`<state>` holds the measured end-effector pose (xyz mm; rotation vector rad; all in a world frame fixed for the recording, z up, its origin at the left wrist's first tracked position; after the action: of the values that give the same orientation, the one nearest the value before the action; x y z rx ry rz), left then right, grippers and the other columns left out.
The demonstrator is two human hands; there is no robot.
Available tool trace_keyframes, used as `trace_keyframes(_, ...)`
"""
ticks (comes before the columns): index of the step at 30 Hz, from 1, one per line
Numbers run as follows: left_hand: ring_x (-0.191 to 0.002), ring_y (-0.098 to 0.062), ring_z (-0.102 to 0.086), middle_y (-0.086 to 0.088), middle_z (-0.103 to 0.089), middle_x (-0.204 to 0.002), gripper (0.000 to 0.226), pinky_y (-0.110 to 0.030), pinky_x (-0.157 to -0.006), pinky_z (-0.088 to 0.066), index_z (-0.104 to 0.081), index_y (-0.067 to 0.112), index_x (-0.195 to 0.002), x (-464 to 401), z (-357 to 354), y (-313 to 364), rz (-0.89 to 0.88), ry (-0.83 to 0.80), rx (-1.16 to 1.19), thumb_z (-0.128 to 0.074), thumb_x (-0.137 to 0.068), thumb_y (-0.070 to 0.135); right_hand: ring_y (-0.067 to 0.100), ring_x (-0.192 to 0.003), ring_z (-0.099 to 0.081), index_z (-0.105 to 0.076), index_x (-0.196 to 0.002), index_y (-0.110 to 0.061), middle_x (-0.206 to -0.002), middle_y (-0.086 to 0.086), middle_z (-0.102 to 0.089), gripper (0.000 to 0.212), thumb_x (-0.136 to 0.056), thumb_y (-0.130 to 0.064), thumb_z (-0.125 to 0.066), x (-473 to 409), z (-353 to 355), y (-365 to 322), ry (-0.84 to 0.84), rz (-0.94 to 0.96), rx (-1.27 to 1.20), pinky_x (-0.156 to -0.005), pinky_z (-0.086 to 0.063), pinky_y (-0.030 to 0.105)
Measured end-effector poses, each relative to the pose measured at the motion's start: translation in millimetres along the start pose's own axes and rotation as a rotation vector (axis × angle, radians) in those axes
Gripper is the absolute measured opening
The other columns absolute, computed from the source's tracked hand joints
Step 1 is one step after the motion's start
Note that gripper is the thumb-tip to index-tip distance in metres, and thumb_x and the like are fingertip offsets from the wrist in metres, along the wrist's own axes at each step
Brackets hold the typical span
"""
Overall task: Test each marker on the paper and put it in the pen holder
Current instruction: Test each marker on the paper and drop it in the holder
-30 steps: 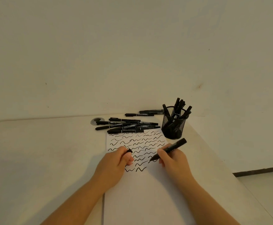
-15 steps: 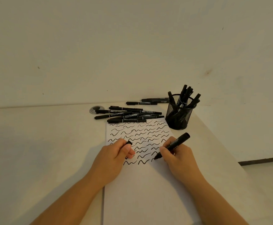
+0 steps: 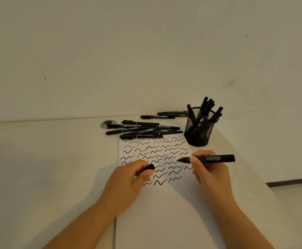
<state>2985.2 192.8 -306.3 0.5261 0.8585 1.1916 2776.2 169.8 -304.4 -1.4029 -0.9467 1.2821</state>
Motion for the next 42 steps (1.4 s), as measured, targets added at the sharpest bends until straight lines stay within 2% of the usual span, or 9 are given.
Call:
trace_keyframes(3,-0.063,0.009,-0.053,0.027,-0.064,-0.076,0.013,-0.004,-0.058,-0.037,-0.058,0.042,-0.082,2.1,-2.2,5.6,-0.037,-0.012,-0.033,-0.058,-0.087,0.03,0.014,-0.048,-0.044,-0.066,-0.068,-0.023,-0.051,0.001,-0.053,0.012,-0.078,-0.028,-0.061,1.5,-7.3,1.5,-0.144,-0.104,-0.218,-0.044,-0.036,0.023)
trace_keyframes(5,-0.07,0.009,-0.054,0.025,-0.063,-0.073,0.006,-0.004,-0.06,-0.037,-0.061,0.037,-0.089,2.3,-5.1,7.4,-0.045,-0.036,-0.068,-0.058,-0.086,0.033,0.016,-0.047,-0.045,-0.067,-0.068,-0.02,-0.052,0.004,-0.055,0.016,-0.071,-0.034,-0.059,2.8,-12.7,0.7,-0.231,-0.137,-0.298,-0.041,-0.037,0.022)
trace_keyframes(8,-0.084,0.006,-0.054,0.024,-0.062,-0.081,0.014,-0.006,-0.065,-0.039,-0.063,0.031,-0.095,2.8,-7.2,9.9,-0.071,-0.035,-0.121,-0.056,-0.085,0.038,0.016,-0.046,-0.048,-0.065,-0.07,-0.017,-0.055,0.007,-0.059,0.007,-0.075,-0.021,-0.068,5.4,-20.0,-1.8,-0.31,-0.133,-0.287,-0.04,-0.038,0.021)
trace_keyframes(14,-0.077,0.003,-0.052,0.021,-0.06,-0.081,0.019,-0.005,-0.063,-0.035,-0.062,0.032,-0.099,3.8,-10.1,15.1,-0.093,-0.048,-0.182,-0.054,-0.085,0.043,0.014,-0.05,-0.055,-0.062,-0.077,-0.012,-0.061,0.01,-0.065,0.017,-0.086,-0.001,-0.053,8.9,-25.0,-2.9,-0.359,-0.113,-0.222,-0.043,-0.043,0.021)
trace_keyframes(23,-0.073,0.0,-0.048,0.018,-0.057,-0.077,0.041,-0.008,-0.063,-0.033,-0.064,0.028,-0.096,7.2,-12.5,28.0,-0.16,-0.051,-0.245,-0.039,-0.082,0.057,0.014,-0.051,-0.056,-0.058,-0.081,-0.005,-0.059,0.008,-0.064,0.008,-0.08,-0.006,-0.066,14.6,-32.6,-4.8,-0.437,-0.042,-0.164,-0.044,-0.043,0.022)
trace_keyframes(26,-0.072,-0.004,-0.049,0.015,-0.06,-0.074,0.042,-0.008,-0.061,-0.032,-0.065,0.026,-0.092,9.7,-11.3,33.0,-0.187,-0.032,-0.253,-0.035,-0.083,0.054,0.014,-0.049,-0.052,-0.058,-0.079,-0.007,-0.056,0.006,-0.06,0.012,-0.075,-0.014,-0.067,16.1,-31.6,-5.0,-0.45,-0.049,-0.189,-0.044,-0.041,0.021)
trace_keyframes(33,-0.055,-0.01,-0.05,0.009,-0.058,-0.061,0.037,-0.02,-0.051,-0.035,-0.066,0.019,-0.082,12.1,-8.2,42.2,-0.265,0.003,-0.342,-0.038,-0.088,0.043,0.014,-0.048,-0.046,-0.055,-0.078,-0.004,-0.055,0.005,-0.057,0.012,-0.075,-0.014,-0.062,18.5,-34.4,-7.2,-0.511,-0.001,-0.26,-0.046,-0.039,0.02)
trace_keyframes(37,-0.054,-0.002,-0.04,0.018,-0.046,-0.059,0.034,-0.016,-0.05,-0.029,-0.061,0.023,-0.078,12.9,-9.7,44.2,-0.245,-0.022,-0.271,-0.036,-0.088,0.043,0.013,-0.048,-0.043,-0.05,-0.081,0.001,-0.052,0.003,-0.054,0.023,-0.075,-0.017,-0.063,19.3,-36.4,-7.8,-0.547,-0.006,-0.308,-0.047,-0.037,0.02)
trace_keyframes(42,-0.054,-0.012,-0.047,0.011,-0.047,-0.052,0.032,-0.017,-0.048,-0.03,-0.054,0.032,-0.086,9.8,-15.0,37.2,-0.141,-0.114,-0.081,-0.032,-0.081,0.055,0.01,-0.049,-0.044,-0.05,-0.082,0.001,-0.053,0.002,-0.054,0.028,-0.073,-0.021,-0.064,19.7,-37.4,-9.9,-0.588,-0.009,-0.312,-0.049,-0.038,0.018)
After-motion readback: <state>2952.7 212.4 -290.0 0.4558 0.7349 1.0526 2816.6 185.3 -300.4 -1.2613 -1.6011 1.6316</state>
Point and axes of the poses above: each hand's wrist, its own x-axis away from the middle knuckle, its own z-axis out of the back of the hand, y = z × x, the point moved 6 cm from there along -x, towards the middle knuckle
